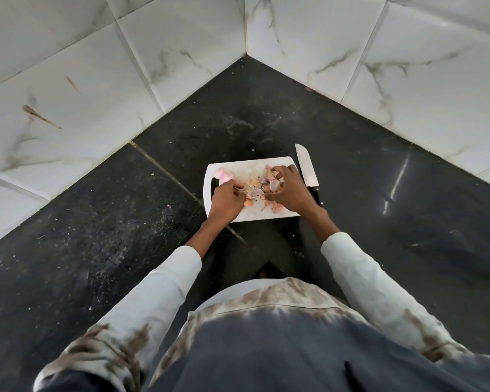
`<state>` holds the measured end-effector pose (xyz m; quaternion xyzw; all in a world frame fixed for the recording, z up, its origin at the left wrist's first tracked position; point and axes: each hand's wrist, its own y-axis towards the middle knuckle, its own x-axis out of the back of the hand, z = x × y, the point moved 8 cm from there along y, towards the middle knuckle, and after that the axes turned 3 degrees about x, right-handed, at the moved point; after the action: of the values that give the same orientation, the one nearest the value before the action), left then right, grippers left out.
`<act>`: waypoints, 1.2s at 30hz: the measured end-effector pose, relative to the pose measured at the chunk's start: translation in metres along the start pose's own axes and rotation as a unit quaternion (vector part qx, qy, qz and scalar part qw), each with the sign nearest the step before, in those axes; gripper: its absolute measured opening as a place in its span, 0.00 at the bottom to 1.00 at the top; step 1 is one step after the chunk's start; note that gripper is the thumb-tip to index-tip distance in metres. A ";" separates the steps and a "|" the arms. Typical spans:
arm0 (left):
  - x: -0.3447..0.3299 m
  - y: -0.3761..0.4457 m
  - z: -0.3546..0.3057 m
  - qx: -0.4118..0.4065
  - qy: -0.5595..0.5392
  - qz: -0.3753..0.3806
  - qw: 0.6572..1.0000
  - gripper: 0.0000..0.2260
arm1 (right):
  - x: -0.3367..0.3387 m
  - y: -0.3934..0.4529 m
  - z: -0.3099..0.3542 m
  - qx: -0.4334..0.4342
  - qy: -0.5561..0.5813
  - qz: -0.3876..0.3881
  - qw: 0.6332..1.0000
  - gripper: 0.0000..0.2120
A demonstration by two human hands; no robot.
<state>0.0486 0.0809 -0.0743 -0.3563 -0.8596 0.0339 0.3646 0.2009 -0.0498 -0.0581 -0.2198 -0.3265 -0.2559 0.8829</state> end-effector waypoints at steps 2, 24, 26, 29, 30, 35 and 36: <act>0.000 0.002 -0.004 -0.007 0.002 -0.003 1.000 0.12 | 0.008 0.000 0.000 0.002 -0.007 -0.022 1.000 0.39; -0.028 0.015 -0.031 -0.083 0.095 0.044 0.991 0.16 | -0.002 0.001 -0.004 0.037 -0.085 -0.002 0.996 0.24; -0.028 0.014 -0.031 -0.081 0.096 0.040 0.991 0.16 | 0.000 0.000 -0.004 0.041 -0.070 -0.009 0.997 0.25; -0.025 0.013 -0.032 -0.089 0.100 0.026 0.991 0.18 | 0.006 -0.001 -0.006 0.032 -0.056 -0.013 0.998 0.31; -0.024 0.012 -0.032 -0.093 0.109 0.021 0.989 0.19 | 0.009 0.000 -0.007 0.027 -0.055 -0.015 0.998 0.34; -0.029 0.015 -0.034 -0.103 0.153 0.025 0.983 0.25 | 0.010 -0.003 -0.021 -0.033 -0.087 0.033 0.995 0.54; -0.031 0.016 -0.034 -0.099 0.153 0.028 0.983 0.26 | 0.006 -0.005 -0.022 -0.037 -0.085 0.046 0.995 0.57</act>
<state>0.0949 0.0662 -0.0726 -0.4153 -0.7827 -0.0960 0.4535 0.2120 -0.0679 -0.0685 -0.2882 -0.3804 -0.2069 0.8540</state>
